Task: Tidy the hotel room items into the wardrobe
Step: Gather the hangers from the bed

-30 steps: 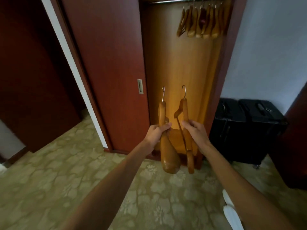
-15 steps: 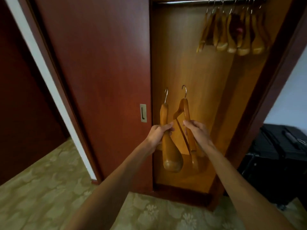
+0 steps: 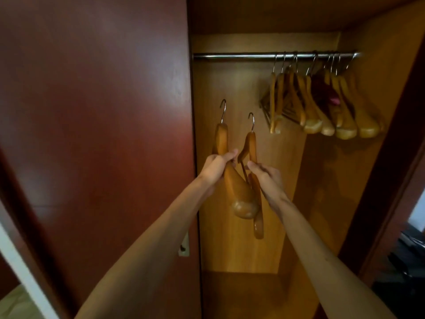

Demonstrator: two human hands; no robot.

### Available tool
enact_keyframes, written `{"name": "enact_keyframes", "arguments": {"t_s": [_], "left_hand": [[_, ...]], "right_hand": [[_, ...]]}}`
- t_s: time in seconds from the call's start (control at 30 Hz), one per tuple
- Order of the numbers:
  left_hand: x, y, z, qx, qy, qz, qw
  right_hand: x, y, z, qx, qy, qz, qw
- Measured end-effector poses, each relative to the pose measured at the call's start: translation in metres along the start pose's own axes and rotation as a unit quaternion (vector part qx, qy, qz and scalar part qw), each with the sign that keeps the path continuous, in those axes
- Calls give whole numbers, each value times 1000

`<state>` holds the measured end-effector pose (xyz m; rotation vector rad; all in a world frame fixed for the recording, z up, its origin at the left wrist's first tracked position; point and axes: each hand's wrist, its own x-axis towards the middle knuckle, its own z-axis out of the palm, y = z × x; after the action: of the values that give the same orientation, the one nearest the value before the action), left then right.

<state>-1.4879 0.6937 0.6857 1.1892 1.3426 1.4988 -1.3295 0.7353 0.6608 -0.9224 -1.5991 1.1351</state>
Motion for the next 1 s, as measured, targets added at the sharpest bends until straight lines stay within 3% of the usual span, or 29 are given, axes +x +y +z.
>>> {"name": "enact_keyframes", "arguments": {"t_s": [0.53,0.77,1.0], "left_hand": [[176,107,-10,52,7,110,993],[227,125,5,53,-29,131,990],[259,114,26,21,-47,94,994]], "right_hand": [[211,-75,13,52,11,-139,989],[257,-86,13,101,16,-123,987],[285,-77,-4,129,34,-110,985]]}}
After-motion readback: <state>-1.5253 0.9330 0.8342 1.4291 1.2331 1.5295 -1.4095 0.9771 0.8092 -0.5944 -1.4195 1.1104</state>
